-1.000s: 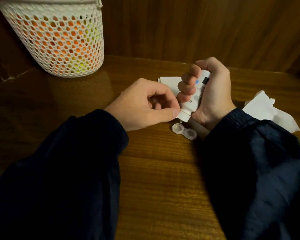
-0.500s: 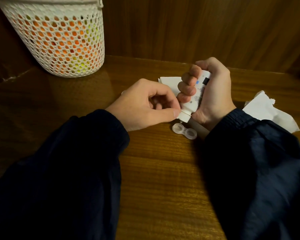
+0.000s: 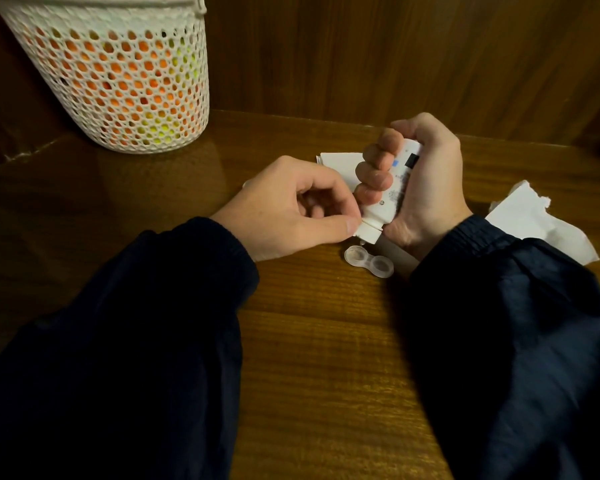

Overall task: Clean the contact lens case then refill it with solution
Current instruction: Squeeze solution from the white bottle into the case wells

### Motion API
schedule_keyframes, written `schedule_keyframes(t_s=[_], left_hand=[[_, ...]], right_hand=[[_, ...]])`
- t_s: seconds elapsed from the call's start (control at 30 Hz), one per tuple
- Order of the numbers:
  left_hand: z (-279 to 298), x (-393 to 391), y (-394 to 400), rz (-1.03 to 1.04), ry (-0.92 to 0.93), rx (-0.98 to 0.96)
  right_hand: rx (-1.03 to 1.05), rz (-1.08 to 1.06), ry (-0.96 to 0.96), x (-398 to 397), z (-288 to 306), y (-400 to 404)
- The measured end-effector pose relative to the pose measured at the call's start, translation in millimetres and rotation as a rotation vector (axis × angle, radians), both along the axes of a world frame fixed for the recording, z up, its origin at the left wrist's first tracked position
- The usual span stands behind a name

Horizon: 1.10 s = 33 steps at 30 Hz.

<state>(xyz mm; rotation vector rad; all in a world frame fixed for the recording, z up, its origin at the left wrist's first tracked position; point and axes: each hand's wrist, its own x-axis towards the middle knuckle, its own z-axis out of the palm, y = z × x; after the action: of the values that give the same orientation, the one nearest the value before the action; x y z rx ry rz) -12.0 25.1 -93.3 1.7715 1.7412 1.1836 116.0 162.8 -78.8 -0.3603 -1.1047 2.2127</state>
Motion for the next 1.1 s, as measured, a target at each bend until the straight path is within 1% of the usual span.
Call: schedule_keyframes(t_s=[0.5,0.67,0.8,0.97,1.1], left_hand=[[1,2,-1,-0.003,-0.015,0.001],[0,1,-1,0.007,0.0,0.008],[-1,3,0,0.005,-0.037,0.057],[-2,15,2,-0.061,-0.13,0.091],[-4,18,4,-0.072,-0.108,0.065]], right_hand=[[0.009,0.003,-0.006,-1,-1,1],[-0.024,0.047,0.015,0,-2,0],[-0.061,0.054,0.055,9,5,2],[-0.005,0.013,0.032,31,19,6],[0.016,-0.025,0.003,39,10,1]])
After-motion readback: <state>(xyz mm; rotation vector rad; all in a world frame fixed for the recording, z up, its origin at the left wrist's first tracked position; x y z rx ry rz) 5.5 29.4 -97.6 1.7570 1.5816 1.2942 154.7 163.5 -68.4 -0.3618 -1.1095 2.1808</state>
